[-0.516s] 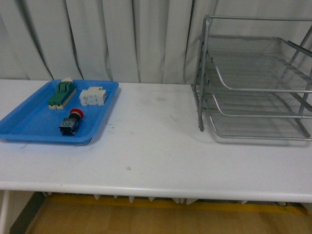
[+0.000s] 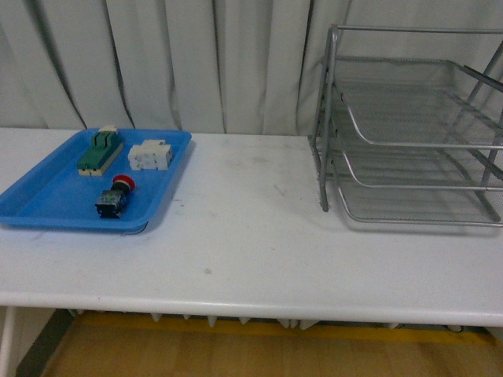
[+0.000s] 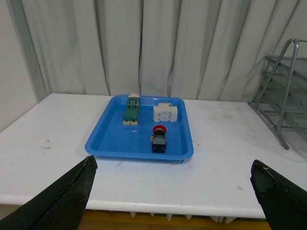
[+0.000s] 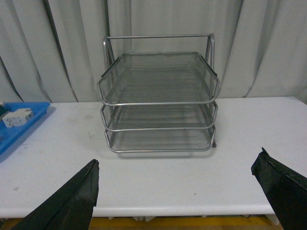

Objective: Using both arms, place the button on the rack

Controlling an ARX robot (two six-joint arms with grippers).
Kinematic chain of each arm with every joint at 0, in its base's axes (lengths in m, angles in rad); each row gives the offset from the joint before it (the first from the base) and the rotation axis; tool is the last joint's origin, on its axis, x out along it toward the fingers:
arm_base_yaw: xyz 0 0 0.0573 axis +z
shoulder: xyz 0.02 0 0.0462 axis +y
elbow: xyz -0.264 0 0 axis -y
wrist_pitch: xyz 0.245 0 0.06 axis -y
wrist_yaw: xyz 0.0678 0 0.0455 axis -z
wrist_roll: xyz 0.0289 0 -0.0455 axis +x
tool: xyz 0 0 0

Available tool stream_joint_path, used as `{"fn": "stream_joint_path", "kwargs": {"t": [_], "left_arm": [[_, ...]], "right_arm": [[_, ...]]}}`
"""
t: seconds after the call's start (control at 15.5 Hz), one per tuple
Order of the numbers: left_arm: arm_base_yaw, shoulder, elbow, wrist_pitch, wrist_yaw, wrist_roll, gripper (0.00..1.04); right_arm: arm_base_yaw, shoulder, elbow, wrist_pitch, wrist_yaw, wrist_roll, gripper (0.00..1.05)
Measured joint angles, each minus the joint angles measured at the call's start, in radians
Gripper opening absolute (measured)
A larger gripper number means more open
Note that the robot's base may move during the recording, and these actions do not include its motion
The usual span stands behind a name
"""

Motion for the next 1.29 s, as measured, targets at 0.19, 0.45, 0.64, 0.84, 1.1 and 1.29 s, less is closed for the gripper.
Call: {"fn": "stream_joint_path", "kwargs": {"t": [0.19, 0.45, 0.64, 0.84, 1.1, 1.29], "left_arm": [[0.000, 0.000, 0.000, 0.000, 0.000, 0.000, 0.98], [0.000, 0.000, 0.000, 0.000, 0.000, 0.000, 0.98], [0.000, 0.000, 0.000, 0.000, 0.000, 0.000, 0.98], [0.000, 0.000, 0.000, 0.000, 0.000, 0.000, 0.98], [0.000, 0.000, 0.000, 0.000, 0.000, 0.000, 0.98], [0.000, 0.000, 0.000, 0.000, 0.000, 0.000, 0.98]], "right_arm": [[0.000, 0.000, 0.000, 0.000, 0.000, 0.000, 0.98], [0.000, 0.000, 0.000, 0.000, 0.000, 0.000, 0.98], [0.000, 0.000, 0.000, 0.000, 0.000, 0.000, 0.98], [0.000, 0.000, 0.000, 0.000, 0.000, 0.000, 0.98], [0.000, 0.002, 0.001, -0.011, -0.002, 0.005, 0.98], [-0.209, 0.396, 0.111, 0.081, -0.145, 0.212, 0.98]]}}
